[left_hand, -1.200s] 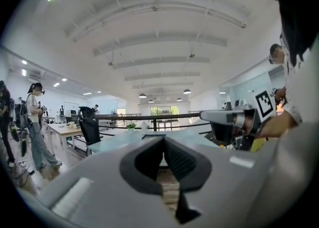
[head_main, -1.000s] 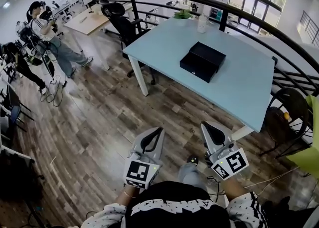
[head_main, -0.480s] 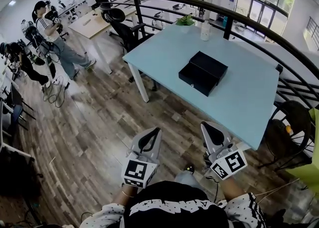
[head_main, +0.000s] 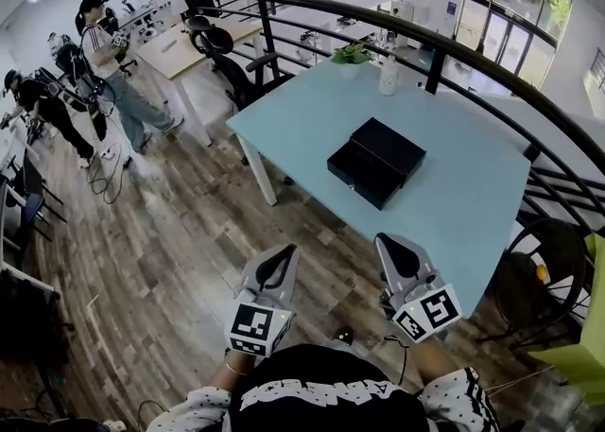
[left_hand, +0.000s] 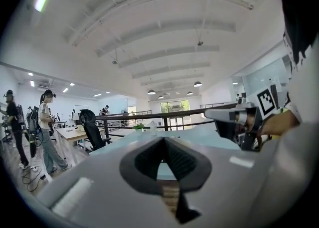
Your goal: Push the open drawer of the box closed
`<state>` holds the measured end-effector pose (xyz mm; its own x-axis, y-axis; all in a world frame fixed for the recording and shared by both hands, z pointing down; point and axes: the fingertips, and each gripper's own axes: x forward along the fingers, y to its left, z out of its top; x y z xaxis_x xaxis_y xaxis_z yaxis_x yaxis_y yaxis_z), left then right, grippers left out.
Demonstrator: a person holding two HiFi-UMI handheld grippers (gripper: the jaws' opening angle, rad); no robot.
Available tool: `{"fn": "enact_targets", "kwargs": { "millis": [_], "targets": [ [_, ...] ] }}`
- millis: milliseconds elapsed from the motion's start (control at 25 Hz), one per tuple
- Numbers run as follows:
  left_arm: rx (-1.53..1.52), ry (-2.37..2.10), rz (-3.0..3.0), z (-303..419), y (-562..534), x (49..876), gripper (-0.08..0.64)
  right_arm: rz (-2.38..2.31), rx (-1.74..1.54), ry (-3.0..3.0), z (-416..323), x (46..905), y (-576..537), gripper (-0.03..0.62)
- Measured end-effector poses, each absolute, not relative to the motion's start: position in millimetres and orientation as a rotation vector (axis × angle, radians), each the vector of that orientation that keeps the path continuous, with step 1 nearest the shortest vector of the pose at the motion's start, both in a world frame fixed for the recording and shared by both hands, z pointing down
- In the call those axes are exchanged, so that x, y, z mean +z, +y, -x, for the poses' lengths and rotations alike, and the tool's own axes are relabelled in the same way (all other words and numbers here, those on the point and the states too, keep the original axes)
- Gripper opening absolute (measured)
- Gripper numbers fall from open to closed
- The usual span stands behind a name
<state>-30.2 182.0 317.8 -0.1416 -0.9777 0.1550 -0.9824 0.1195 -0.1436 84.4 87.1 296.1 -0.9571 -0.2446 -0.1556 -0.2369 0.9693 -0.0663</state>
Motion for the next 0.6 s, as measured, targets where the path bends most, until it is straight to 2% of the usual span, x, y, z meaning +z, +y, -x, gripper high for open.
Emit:
{"fn": "enact_targets", "kwargs": {
  "millis": [600],
  "targets": [
    [0.320,-2.287,-2.073,5,91,341,0.000,0.450,-0.099,2.989,-117,321,-1,-0.003]
  ]
}}
